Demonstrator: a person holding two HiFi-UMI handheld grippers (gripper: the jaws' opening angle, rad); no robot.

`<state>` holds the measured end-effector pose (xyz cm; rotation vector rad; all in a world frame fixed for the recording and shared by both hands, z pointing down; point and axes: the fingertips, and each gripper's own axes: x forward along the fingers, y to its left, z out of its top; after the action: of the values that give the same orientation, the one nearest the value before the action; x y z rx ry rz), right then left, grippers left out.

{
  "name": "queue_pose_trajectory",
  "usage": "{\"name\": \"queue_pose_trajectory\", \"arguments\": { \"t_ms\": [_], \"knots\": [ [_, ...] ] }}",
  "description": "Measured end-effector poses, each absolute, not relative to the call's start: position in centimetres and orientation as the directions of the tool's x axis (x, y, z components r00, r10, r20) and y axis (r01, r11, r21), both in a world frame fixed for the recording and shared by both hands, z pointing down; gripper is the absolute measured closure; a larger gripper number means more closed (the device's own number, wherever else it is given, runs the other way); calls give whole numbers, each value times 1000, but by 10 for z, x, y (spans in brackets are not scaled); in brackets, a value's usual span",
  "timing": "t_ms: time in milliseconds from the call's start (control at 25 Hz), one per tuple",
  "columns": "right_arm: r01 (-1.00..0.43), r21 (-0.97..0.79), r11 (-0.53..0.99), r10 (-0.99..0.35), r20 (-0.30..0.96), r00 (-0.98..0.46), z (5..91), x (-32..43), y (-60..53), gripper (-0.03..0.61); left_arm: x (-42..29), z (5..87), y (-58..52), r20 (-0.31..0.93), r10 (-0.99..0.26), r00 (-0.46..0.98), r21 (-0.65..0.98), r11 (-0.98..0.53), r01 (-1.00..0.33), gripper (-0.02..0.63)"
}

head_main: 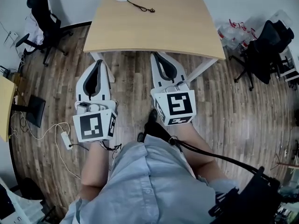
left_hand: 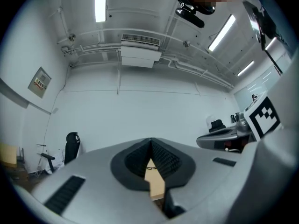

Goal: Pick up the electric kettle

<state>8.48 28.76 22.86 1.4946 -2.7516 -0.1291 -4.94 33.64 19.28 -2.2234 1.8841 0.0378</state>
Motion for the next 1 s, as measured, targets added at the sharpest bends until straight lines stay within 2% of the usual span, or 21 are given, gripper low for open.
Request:
{"name": "queue_pose_trajectory", "arguments": {
  "t_ms": [280,1000],
  "knots": [
    [-847,52,529,-848,-5,-530,248,69,216,577,-80,211,270,-149,-977,151,-141,-130,-981,614],
    [-812,16,583,-813,13,-583,242,34,5,577,-89,203,66,-108,-982,154,-201,-131,-971,614]
  ]
}}
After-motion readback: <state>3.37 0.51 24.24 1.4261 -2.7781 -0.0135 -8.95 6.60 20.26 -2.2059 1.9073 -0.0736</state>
